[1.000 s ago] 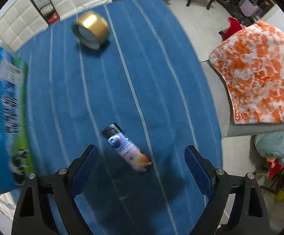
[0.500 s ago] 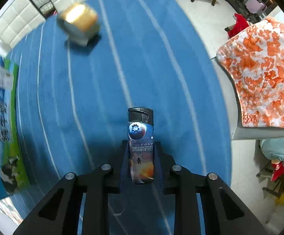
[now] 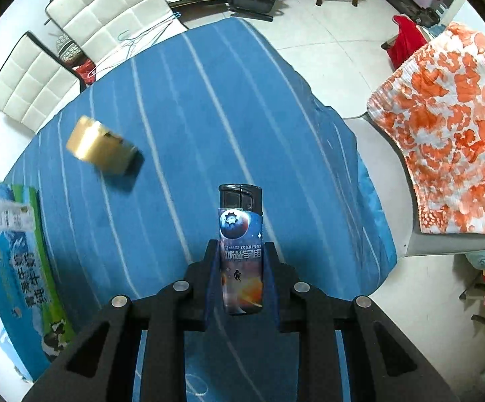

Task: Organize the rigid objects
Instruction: 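Grasp the blue-printed lighter with the right tool while the left tool grasps the gold tape roll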

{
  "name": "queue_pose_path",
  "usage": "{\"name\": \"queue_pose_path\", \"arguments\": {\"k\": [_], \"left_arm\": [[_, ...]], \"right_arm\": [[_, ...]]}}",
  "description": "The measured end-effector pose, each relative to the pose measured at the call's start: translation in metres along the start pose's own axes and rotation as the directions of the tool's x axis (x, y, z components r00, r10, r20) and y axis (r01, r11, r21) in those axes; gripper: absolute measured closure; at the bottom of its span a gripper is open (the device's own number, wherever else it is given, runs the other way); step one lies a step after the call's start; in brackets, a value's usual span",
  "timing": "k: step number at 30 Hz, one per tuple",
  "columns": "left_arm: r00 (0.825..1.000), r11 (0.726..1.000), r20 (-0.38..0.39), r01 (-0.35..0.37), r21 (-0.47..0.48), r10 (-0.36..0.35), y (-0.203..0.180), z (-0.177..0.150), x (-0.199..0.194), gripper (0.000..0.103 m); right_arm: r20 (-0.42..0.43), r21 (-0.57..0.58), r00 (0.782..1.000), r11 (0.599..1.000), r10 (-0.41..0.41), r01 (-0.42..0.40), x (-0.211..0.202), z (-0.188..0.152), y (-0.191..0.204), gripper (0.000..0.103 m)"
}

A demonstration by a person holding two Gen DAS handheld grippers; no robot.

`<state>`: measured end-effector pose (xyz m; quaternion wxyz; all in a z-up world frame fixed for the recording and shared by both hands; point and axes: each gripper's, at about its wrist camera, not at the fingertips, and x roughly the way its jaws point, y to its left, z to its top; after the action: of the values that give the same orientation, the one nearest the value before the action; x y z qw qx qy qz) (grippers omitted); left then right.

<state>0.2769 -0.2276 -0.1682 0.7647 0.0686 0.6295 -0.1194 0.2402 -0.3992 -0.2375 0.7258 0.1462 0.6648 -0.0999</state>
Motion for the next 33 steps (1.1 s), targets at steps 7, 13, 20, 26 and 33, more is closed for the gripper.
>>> {"name": "queue_pose_path", "arguments": {"k": [7, 13, 20, 26, 33], "left_arm": [[0.993, 0.99, -0.121, 0.031, 0.136, -0.015, -0.03, 0.045, 0.074, 0.0], [0.972, 0.983, -0.232, 0.075, 0.169, -0.034, -0.049, 0.05, 0.111, 0.0], [0.977, 0.985, -0.213, 0.056, 0.162, -0.021, -0.05, 0.054, 0.126, 0.039], [0.978, 0.992, -0.204, 0.061, 0.112, -0.037, -0.041, 0.048, 0.121, 0.04], [0.964, 0.983, -0.265, 0.073, 0.169, -0.026, -0.039, 0.037, 0.131, 0.037]], "right_arm": [[-0.001, 0.05, 1.0, 0.999, 0.0, 0.0, 0.009, 0.02, -0.015, 0.076], [-0.001, 0.058, 1.0, 0.998, -0.002, 0.002, 0.014, 0.033, -0.022, 0.076], [0.001, 0.062, 1.0, 0.998, 0.001, -0.001, 0.013, 0.037, -0.023, 0.076], [0.001, 0.057, 1.0, 0.998, -0.002, 0.002, 0.011, 0.035, -0.02, 0.076], [0.006, 0.041, 1.0, 0.999, 0.001, -0.001, 0.006, 0.033, -0.008, 0.076]]}}
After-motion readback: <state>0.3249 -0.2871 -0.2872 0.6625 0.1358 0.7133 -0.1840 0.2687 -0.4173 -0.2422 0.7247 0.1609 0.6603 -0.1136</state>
